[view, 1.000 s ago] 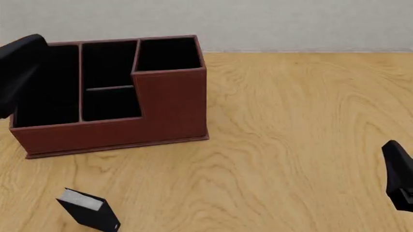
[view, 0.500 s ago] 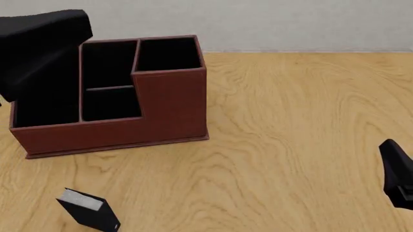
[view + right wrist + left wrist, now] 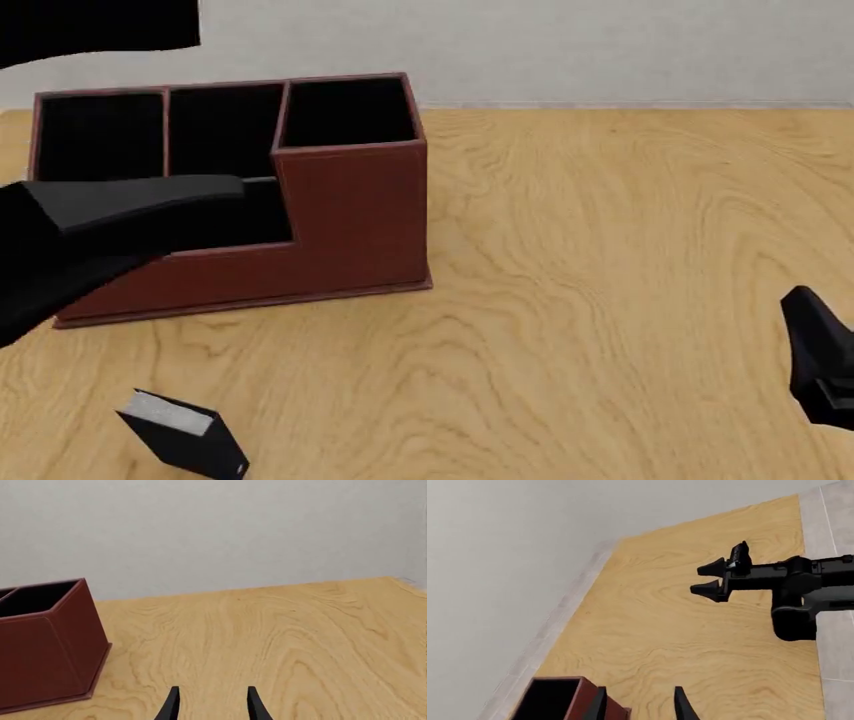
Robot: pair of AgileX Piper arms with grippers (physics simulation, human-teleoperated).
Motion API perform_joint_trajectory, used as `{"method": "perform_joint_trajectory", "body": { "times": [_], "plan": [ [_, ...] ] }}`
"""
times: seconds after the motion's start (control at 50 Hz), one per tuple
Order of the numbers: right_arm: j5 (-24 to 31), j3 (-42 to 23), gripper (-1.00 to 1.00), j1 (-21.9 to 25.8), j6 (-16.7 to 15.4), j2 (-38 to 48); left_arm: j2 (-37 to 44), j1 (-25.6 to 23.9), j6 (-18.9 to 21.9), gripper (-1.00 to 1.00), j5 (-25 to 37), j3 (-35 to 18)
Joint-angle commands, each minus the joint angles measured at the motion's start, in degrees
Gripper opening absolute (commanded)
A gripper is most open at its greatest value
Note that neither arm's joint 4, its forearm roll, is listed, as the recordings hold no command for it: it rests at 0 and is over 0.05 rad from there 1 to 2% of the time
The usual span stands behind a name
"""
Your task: Pick up the book and place it in the left compartment of the caddy.
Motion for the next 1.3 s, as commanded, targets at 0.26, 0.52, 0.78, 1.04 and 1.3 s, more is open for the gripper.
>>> {"method": "perform_joint_trajectory", "body": {
  "times": [0.26,0.52,0.78,1.04,1.3],
  "plan": [
    [-1.85,0.05,1.0,-0.44,-2.11,3.04,4.75,-6.77,-0.87,1.0,14.49,-4.69],
    [-0.94,0.02,1.0,0.41,-1.76,1.57,6.44,-8.92,-1.6,1.0,19.02,-4.93],
    [-0.87,-0.02,1.0,0.27,-1.61,1.59,7.77,-8.72,0.0,1.0,22.06,-2.71],
    [-0.34,0.04,1.0,0.12,-1.52,0.75,9.03,-5.89,2.91,1.0,23.75,-0.45],
    [0.14,0.01,1.0,-0.09,-1.33,0.02,9.59,-4.19,3.62,1.0,23.34,5.85]
  ]
}}
